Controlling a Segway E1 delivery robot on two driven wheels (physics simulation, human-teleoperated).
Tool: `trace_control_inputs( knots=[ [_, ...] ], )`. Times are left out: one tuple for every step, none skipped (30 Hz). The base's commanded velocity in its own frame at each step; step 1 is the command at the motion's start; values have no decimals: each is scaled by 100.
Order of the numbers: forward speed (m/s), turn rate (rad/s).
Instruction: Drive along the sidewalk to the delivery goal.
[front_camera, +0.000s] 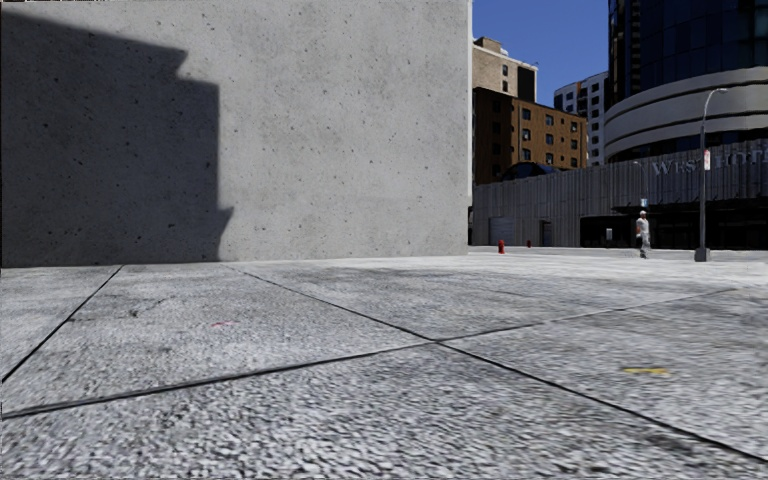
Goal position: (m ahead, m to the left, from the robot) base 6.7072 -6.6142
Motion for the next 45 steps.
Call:
trace_control_inputs(
  knots=[
    [200,-120],
    [200,-120],
    [200,-120],
    [200,-120],
    [200,-120],
    [200,-120],
    [200,-120],
    [200,-120],
    [200,-120],
    [200,-120],
    [200,-120],
    [200,-120],
    [200,-120],
    [200,-113],
    [200,-106],
    [200,-65],
    [200,0],
    [200,0],
    [200,0],
    [200,0],
    [200,0],
    [200,0],
    [200,0],
    [200,0],
    [200,0],
    [200,0],
    [200,0],
    [200,0],
    [200,0],
    [200,0],
    [200,0],
    [200,0],
    [200,0],
    [200,0],
    [200,0],
    [200,0],
    [200,0],
    [200,0],
    [200,0],
    [200,-3],
    [200,-33],
    [200,-56],
    [200,-73],
    [200,-81],
    [200,-83]
  ],
)
